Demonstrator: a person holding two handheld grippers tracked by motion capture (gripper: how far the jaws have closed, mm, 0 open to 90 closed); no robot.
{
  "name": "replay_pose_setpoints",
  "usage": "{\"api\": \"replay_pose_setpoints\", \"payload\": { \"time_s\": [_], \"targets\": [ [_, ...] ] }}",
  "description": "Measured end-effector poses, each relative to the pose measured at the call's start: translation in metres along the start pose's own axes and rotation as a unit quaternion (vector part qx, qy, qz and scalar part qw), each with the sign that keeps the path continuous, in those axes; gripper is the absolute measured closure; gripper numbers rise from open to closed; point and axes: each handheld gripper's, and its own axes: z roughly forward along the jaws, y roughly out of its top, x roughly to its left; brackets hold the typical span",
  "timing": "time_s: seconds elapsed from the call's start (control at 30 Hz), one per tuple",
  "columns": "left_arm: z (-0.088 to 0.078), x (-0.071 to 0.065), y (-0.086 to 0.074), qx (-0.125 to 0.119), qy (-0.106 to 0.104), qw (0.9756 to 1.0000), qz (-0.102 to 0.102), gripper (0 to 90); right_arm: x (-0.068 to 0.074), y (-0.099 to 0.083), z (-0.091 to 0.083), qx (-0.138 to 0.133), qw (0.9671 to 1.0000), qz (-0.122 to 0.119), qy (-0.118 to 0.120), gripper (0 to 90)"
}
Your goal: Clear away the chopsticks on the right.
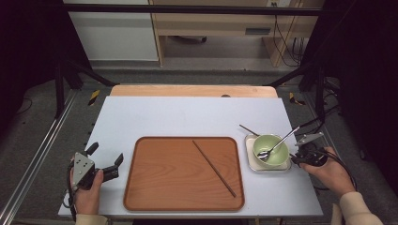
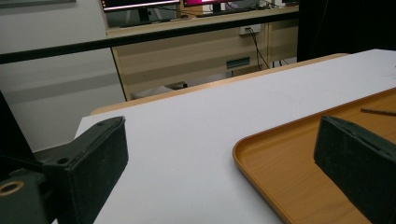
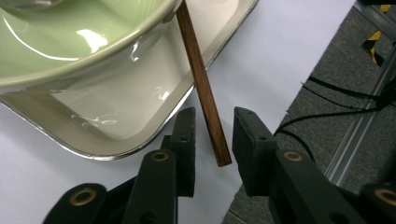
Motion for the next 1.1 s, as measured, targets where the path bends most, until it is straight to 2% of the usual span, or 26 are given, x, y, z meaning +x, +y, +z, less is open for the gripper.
{"api": "replay_pose_setpoints", "payload": {
  "time_s": [0.17, 0.3, 0.4, 0.53, 0.63, 0.73, 0.8, 0.93, 0.97, 1.0, 1.03, 1.1],
  "targets": [
    [0.000, 0.001, 0.000, 0.000, 0.001, 1.0000, -0.001, 2.6, 0.002, 0.000, 0.002, -0.002, 1.0000, -0.006, 0.006, 83.2],
    [0.000, 0.000, 0.000, 0.000, 0.001, 1.0000, 0.001, 2.6, 0.003, -0.001, -0.004, -0.019, 0.9998, 0.000, 0.006, 84.1],
    [0.000, 0.000, 0.000, 0.000, 0.002, 1.0000, 0.001, 2.6, 0.002, -0.002, -0.011, -0.029, 0.9995, 0.011, -0.006, 84.2],
    [-0.001, 0.002, 0.000, -0.001, 0.003, 1.0000, 0.000, 2.6, -0.002, -0.002, -0.024, -0.040, 0.9979, 0.044, -0.028, 84.2],
    [-0.001, 0.002, 0.000, -0.001, 0.004, 1.0000, -0.001, 2.7, -0.006, 0.001, -0.035, -0.039, 0.9944, 0.088, -0.044, 84.2],
    [-0.001, 0.001, 0.000, -0.001, 0.003, 1.0000, 0.000, 2.6, -0.009, 0.003, -0.046, -0.042, 0.9897, 0.114, -0.075, 84.2],
    [-0.001, 0.001, 0.000, -0.001, 0.003, 1.0000, 0.000, 2.6, -0.010, 0.005, -0.053, -0.051, 0.9872, 0.125, -0.085, 84.3],
    [-0.001, 0.001, 0.000, -0.001, 0.003, 1.0000, -0.001, 2.6, -0.011, 0.008, -0.066, -0.065, 0.9812, 0.141, -0.115, 84.3],
    [-0.001, 0.001, 0.000, -0.001, 0.003, 1.0000, -0.001, 2.6, -0.011, 0.009, -0.070, -0.067, 0.9810, 0.133, -0.124, 84.3],
    [-0.001, 0.001, 0.000, -0.001, 0.003, 1.0000, -0.001, 2.6, -0.010, 0.011, -0.074, -0.069, 0.9796, 0.136, -0.131, 84.3],
    [-0.001, 0.001, 0.000, -0.002, 0.003, 1.0000, -0.001, 2.6, -0.011, 0.012, -0.077, -0.078, 0.9799, 0.121, -0.138, 84.3],
    [-0.001, 0.001, 0.000, -0.001, 0.003, 1.0000, -0.001, 2.6, -0.009, 0.016, -0.087, -0.090, 0.9776, 0.123, -0.145, 84.3]
  ]
}}
